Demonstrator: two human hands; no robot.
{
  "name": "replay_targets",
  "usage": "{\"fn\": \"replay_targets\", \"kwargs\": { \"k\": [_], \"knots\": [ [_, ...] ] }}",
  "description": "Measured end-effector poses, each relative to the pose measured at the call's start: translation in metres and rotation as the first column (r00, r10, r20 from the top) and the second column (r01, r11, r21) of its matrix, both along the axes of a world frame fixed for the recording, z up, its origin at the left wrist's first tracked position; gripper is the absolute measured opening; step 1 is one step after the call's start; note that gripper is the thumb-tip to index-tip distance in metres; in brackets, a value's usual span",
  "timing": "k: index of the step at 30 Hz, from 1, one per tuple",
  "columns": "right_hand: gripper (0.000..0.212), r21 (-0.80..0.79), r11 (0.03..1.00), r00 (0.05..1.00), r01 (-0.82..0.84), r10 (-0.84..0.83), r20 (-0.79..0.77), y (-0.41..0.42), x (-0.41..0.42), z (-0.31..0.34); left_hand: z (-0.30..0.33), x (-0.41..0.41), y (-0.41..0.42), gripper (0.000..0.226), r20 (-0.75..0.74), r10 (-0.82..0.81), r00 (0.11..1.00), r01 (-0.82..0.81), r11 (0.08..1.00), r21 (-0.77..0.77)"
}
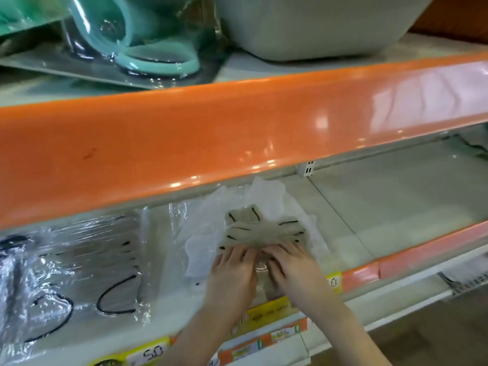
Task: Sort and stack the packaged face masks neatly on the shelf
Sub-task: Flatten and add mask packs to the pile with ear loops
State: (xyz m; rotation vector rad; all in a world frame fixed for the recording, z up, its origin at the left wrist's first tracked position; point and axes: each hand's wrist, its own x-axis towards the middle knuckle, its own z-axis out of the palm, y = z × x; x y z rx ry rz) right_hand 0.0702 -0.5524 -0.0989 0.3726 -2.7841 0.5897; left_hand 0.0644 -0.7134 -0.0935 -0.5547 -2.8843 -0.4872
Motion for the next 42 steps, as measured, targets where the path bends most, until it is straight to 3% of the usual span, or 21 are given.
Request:
{"fn": "replay_targets", "kwargs": {
  "k": [5, 12, 16, 19, 21, 22, 25, 34, 39, 42],
  "knots": [
    [0.031, 0.085, 0.996, 1.0, 0.004, -0.004, 0.006, 0.009, -0.005, -0.007, -0.001, -0.003, 0.011, 0.037, 0.127, 0.018, 0.992, -0.004, 0.994, -0.106],
    [0.059, 0.132, 0.988, 0.996, -0.075, 0.068, 0.055, 0.017, -0.014, -0.013, 0.004, -0.015, 0.011, 0.062, 0.186, -0.047, 0.981, 0.097, 0.959, -0.267],
    [0.066, 0.178, 0.981, 0.997, -0.077, 0.072, 0.032, 0.017, -0.019, -0.015, 0.014, -0.017, 0.015, 0.06, 0.172, -0.048, 0.984, 0.105, 0.934, -0.342],
    [0.058, 0.173, 0.984, 0.999, -0.038, 0.043, -0.024, 0.016, -0.023, -0.016, 0.006, -0.022, 0.018, 0.051, 0.118, -0.039, 0.992, 0.084, 0.91, -0.406],
    [0.036, 0.184, 0.983, 0.994, -0.002, 0.023, -0.109, 0.013, -0.025, -0.019, 0.0, -0.027, 0.02, 0.05, 0.043, -0.08, 0.996, 0.091, 0.894, -0.439],
    [0.027, 0.181, 0.983, 0.99, 0.018, 0.008, -0.143, 0.011, -0.026, -0.02, -0.003, -0.029, 0.021, 0.05, -0.008, -0.071, 0.997, 0.06, 0.895, -0.442],
    [0.026, 0.132, 0.99, 0.982, 0.049, -0.024, -0.185, 0.007, -0.025, -0.024, -0.006, -0.031, 0.025, 0.046, -0.075, -0.073, 0.994, 0.035, 0.905, -0.424],
    [0.026, 0.078, 0.995, 0.977, 0.058, -0.041, -0.209, 0.003, -0.022, -0.014, -0.01, -0.031, 0.014, 0.049, -0.13, -0.169, 0.977, 0.113, 0.927, -0.357],
    [0.028, 0.018, 0.995, 0.967, 0.1, -0.093, -0.239, -0.006, -0.023, -0.002, -0.009, -0.04, -0.009, 0.035, -0.202, -0.266, 0.942, 0.193, 0.926, -0.323],
    [0.031, -0.025, 0.993, 0.964, 0.114, -0.117, -0.238, -0.015, -0.022, 0.006, -0.009, -0.042, -0.02, 0.045, -0.206, -0.251, 0.946, 0.181, 0.934, -0.308]
  ]
}}
